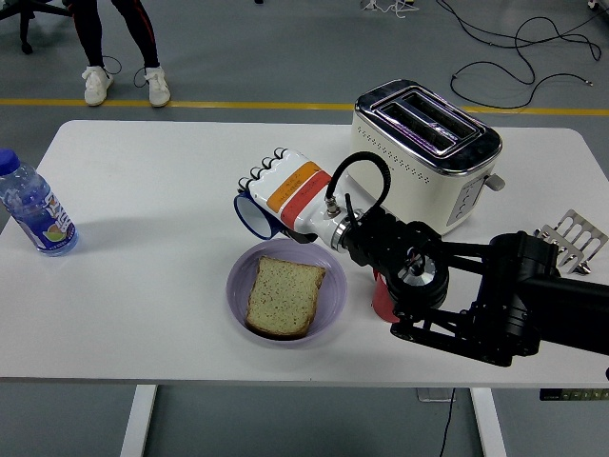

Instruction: Pick up the cup,pour liquid into bread,place the cup on the desk

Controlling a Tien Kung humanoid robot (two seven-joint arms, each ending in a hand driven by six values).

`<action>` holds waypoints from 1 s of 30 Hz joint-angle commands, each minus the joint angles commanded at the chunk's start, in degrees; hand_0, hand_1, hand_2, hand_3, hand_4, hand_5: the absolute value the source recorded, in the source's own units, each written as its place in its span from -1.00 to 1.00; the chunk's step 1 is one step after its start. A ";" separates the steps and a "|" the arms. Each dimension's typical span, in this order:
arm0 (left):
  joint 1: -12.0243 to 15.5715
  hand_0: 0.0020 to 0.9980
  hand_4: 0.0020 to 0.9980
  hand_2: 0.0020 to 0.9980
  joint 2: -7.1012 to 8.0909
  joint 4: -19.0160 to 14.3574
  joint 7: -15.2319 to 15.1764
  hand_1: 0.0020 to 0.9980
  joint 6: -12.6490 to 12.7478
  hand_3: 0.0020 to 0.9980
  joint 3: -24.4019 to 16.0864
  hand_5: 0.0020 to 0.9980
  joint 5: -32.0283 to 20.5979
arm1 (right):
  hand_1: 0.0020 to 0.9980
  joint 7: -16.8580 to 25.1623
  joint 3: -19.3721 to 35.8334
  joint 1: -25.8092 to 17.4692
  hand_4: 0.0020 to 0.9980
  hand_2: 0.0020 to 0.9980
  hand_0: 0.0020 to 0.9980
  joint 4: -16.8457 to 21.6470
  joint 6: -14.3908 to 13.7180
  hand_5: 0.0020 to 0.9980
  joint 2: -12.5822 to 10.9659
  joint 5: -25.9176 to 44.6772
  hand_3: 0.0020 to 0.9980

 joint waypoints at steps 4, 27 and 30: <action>0.08 0.33 -0.22 0.46 0.09 0.00 0.07 0.41 -0.01 0.27 0.00 0.87 0.19 | -0.21 0.33 -1.14 0.22 0.22 0.04 -0.25 -1.41 -0.21 -0.98 -0.35 -0.29 0.10; 0.64 0.33 -0.22 0.46 0.28 0.00 0.00 0.41 -0.14 0.27 0.64 0.86 -0.37 | -0.16 0.34 -2.37 1.24 0.15 0.07 -0.23 -2.99 0.48 -1.00 -1.69 -2.25 0.11; 0.55 0.33 -0.22 0.46 0.27 0.00 -0.02 0.41 -0.16 0.27 0.65 0.86 -0.44 | -0.16 0.28 -2.34 1.40 0.14 0.07 -0.23 -3.02 0.58 -1.00 -1.67 -2.15 0.11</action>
